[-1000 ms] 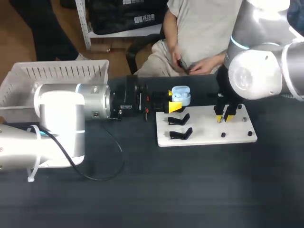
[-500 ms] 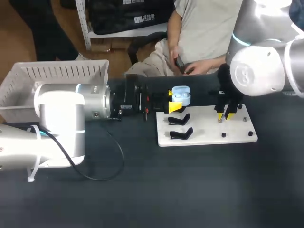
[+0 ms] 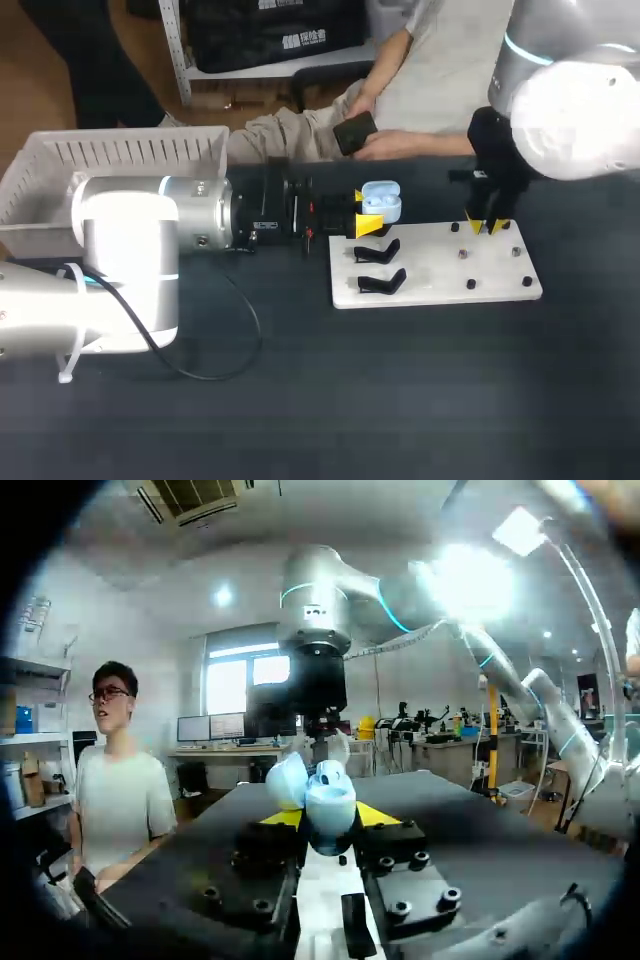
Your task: Pick up each earbud case from the left stands, insert the matching earbuds, close the lid, and place the case in the box.
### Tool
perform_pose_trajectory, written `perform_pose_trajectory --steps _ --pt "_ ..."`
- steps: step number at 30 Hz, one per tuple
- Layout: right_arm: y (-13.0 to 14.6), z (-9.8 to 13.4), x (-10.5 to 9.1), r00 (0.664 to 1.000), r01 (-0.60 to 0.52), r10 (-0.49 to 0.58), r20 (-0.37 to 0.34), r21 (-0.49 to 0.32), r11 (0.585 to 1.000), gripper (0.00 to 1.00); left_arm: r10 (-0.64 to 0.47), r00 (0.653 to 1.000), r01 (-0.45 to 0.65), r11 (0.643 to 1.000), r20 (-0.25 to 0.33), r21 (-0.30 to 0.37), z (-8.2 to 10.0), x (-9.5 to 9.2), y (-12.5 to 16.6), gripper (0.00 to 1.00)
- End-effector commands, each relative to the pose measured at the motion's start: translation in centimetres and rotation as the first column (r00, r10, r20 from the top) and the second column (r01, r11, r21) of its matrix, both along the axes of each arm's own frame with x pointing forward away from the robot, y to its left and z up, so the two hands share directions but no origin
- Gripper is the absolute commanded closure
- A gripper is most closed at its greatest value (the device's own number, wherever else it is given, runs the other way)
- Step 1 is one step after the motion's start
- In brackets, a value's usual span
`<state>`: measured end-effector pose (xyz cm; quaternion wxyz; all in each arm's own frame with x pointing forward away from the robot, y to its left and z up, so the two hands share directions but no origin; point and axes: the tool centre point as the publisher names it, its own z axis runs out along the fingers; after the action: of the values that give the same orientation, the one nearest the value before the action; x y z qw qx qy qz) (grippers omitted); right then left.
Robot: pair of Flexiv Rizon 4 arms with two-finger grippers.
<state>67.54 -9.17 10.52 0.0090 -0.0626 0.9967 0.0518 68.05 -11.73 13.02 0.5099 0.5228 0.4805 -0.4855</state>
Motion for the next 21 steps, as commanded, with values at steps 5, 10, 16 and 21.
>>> perform_pose_trajectory --steps 5,10,16,21 --pt "1.0 7.1 -4.3 0.997 -0.075 0.075 0.014 -0.039 0.996 1.00 0.008 1.000 -0.008 1.000 0.004 -0.003 -0.1 -0.2 0.0 1.00" --pt "2.4 9.6 -5.7 0.991 -0.128 0.130 0.034 -0.049 0.990 1.00 0.008 1.000 -0.008 1.000 0.004 -0.003 -0.1 -0.2 0.0 1.00" --pt "2.8 9.9 -5.8 0.988 -0.148 0.149 0.025 -0.042 0.988 1.00 0.008 1.000 -0.008 1.000 0.004 -0.003 -0.1 -0.2 0.0 1.00" --pt "2.8 9.9 -5.8 0.988 -0.148 0.149 0.025 -0.042 0.988 1.00 0.008 1.000 -0.008 1.000 0.004 -0.003 -0.1 -0.2 0.0 1.00"
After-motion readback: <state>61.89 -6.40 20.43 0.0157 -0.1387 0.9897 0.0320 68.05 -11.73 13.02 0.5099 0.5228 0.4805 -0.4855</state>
